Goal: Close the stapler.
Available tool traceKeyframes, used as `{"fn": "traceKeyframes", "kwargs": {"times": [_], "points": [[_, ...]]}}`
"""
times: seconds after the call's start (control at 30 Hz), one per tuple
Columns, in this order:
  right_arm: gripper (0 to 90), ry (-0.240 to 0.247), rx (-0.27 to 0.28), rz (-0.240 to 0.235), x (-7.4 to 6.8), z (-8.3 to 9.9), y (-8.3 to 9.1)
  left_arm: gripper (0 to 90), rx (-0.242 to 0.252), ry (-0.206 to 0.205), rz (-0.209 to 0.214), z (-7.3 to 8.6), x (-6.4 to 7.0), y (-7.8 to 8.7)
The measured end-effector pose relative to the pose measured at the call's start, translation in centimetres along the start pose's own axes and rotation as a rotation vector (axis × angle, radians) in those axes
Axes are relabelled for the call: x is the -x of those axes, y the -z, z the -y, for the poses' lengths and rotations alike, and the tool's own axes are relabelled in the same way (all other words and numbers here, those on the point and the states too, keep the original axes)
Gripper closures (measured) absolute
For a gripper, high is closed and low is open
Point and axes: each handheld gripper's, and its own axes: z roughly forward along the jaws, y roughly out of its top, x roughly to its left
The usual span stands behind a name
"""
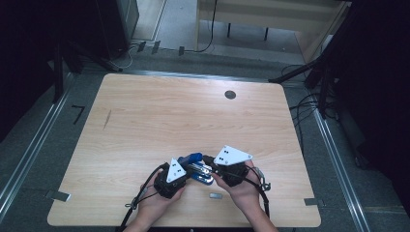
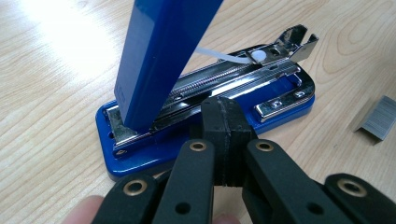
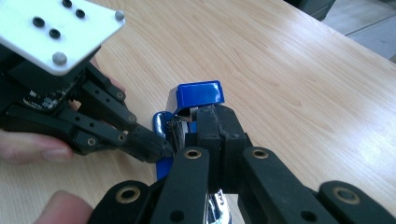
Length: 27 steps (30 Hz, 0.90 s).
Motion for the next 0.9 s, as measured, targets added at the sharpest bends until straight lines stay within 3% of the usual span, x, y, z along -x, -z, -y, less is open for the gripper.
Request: {"fn": "traceKeyframes", "kwargs": {"times": [0.9], "points": [[90.0,0.055,0.009,-0.008,-0.6,-2.6,-1.4,90.0,0.004,-0.015,-0.009,0.0,0.1,-0.1]]}}
